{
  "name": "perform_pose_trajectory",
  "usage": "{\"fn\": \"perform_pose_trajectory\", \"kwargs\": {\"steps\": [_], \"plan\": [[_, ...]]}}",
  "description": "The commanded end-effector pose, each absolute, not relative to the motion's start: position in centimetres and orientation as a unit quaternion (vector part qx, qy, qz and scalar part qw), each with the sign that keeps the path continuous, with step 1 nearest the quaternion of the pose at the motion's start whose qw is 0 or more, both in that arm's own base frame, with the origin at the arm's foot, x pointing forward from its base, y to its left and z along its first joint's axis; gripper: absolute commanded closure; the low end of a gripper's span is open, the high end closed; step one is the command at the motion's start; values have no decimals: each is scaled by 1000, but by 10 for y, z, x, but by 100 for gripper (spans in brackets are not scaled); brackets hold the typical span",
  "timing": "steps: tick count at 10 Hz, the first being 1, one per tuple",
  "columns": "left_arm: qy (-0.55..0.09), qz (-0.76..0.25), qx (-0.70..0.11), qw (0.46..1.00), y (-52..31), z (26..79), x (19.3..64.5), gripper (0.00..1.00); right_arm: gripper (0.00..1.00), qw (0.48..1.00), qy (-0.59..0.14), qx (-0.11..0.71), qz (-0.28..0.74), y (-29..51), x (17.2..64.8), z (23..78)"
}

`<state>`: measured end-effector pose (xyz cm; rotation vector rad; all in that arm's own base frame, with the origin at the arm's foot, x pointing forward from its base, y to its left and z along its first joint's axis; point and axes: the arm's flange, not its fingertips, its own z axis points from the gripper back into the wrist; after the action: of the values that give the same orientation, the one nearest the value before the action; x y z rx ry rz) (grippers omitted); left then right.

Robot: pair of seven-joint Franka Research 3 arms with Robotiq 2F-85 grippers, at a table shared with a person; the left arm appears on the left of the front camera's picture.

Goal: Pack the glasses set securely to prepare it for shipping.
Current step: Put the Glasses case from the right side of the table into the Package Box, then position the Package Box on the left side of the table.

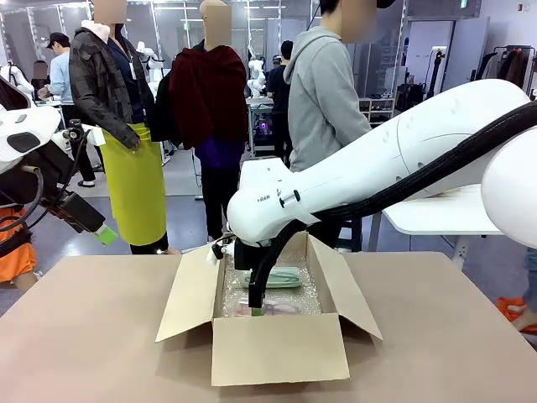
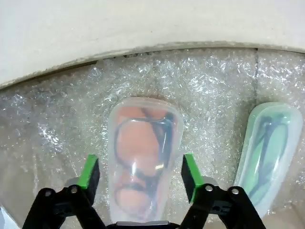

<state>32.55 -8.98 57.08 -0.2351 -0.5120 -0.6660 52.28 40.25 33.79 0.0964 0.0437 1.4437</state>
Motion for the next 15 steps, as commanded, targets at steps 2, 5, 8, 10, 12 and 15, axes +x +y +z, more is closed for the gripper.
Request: {"fn": "perform_pose_trajectory", "kwargs": {"steps": [2, 5, 8, 10, 12, 15], "plan": [[-257, -327, -122, 901, -88, 572, 327, 0, 0, 747, 24, 36, 663, 403, 518, 345], [-257, -327, -122, 901, -88, 572, 327, 0, 0, 752, 8, 24, 658, 401, 517, 349], [-257, -327, -122, 901, -88, 572, 327, 0, 0, 749, 18, 44, 661, 403, 522, 341], [-257, -327, -122, 901, -88, 572, 327, 0, 0, 749, 18, 44, 661, 403, 522, 341], [-257, -327, -122, 901, -88, 572, 327, 0, 0, 749, 18, 44, 661, 403, 522, 341], [-257, -327, -122, 901, -88, 572, 327, 0, 0, 749, 18, 44, 661, 403, 522, 341]]}}
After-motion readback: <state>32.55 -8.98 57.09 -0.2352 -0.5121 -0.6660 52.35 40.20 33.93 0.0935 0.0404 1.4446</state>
